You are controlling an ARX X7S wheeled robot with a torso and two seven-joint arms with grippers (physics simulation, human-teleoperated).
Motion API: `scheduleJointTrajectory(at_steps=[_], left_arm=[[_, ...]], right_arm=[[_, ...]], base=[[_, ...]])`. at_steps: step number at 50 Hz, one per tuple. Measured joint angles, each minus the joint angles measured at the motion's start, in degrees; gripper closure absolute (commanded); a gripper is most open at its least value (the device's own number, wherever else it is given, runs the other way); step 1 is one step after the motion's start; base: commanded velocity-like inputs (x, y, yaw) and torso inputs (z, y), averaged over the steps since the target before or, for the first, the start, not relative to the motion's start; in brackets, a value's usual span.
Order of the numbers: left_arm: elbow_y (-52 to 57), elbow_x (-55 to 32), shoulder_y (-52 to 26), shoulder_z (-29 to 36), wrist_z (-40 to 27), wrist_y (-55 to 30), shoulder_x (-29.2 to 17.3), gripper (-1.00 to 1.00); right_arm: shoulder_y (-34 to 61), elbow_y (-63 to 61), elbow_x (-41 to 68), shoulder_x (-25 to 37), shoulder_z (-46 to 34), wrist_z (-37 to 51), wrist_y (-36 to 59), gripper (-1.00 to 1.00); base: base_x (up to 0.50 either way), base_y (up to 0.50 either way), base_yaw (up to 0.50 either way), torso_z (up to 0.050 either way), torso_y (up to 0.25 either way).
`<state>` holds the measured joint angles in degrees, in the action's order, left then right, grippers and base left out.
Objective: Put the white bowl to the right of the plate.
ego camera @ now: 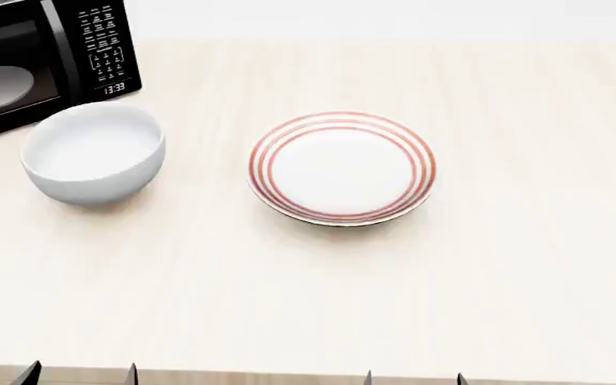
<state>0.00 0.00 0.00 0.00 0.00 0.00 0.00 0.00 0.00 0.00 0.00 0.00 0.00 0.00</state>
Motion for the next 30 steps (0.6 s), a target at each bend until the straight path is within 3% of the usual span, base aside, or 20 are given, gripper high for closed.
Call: scheduleJointTrajectory(at_steps=[10, 30], left_arm=[[2.1, -1.6, -0.2, 0.8, -1.4, -3.7, -1.2, -1.00], [30.0, -9.1, -7.0, -0.7, -2.9, -38.1, -6.8, -1.00]], right_arm=[[0.4, -1.9, 0.3, 1.0, -1.0, 2.4, 3.9, -1.00], [10.3, -32.8, 11.8, 5.0, 4.4, 4.6, 40.0, -1.00]], base=[[0.00, 0.00, 0.00, 0.000, 0.000], [0.00, 0.00, 0.00, 0.000, 0.000]])
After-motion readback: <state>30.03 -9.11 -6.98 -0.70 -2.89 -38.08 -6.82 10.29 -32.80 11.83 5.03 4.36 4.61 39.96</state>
